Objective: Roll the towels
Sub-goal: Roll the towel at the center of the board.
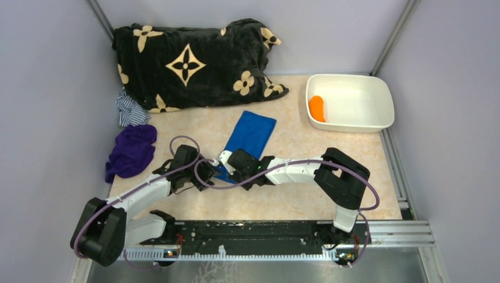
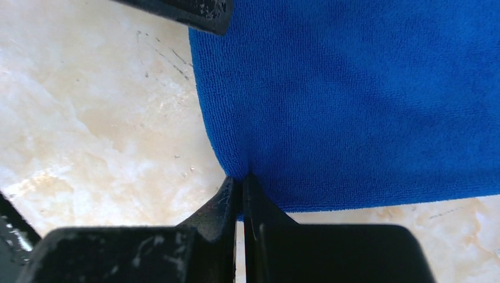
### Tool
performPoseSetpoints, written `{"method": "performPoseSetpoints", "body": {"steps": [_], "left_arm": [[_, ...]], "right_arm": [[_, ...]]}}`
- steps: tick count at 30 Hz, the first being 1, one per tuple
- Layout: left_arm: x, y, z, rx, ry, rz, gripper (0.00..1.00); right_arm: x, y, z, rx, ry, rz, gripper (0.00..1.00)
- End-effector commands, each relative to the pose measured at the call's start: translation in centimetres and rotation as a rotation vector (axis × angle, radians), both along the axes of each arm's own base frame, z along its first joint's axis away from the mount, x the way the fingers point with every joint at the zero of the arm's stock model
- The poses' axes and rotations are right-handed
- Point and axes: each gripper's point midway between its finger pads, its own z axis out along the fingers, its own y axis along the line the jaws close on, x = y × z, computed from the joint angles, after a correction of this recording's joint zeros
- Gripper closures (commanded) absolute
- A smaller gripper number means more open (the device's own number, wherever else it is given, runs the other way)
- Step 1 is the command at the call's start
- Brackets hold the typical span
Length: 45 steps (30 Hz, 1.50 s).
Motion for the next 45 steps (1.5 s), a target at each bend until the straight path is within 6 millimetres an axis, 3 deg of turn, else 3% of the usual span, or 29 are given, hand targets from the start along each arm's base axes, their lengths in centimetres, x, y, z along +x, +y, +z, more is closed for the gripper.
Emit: {"method": "performPoseSetpoints", "body": {"steps": [1,12,27,35,41,45], "left_arm": [[0.3,-0.4,0.3,-0.05,0.004,0.045,0.37],[0.4,-0.3,-1.1,-0.021,0.047,0.089,0.48],[1.3,3.0,-2.1,0.185,0.025,0.145,0.62],[2.3,4.4,-1.1,0.323,0.007,0.092,0.84],[3.2,4.6,0.2,0.385,-0.033,0.03,0.76],[3.5,4.8,0.7,0.397,-0.05,0.018,0.58]], "right_arm": [[-1.2,1.8,1.8,0.127,0.107,0.002,1.0],[-0.3,2.3,3.2,0.235,0.152,-0.061,1.0],[-1.0,2.2,3.9,0.304,0.223,-0.043,1.0],[-1.2,1.9,3.6,0.321,0.297,-0.045,1.0],[-2.0,1.6,3.3,0.352,0.459,-0.026,1.0],[-2.2,1.6,3.4,0.391,0.582,-0.019,1.0]]}}
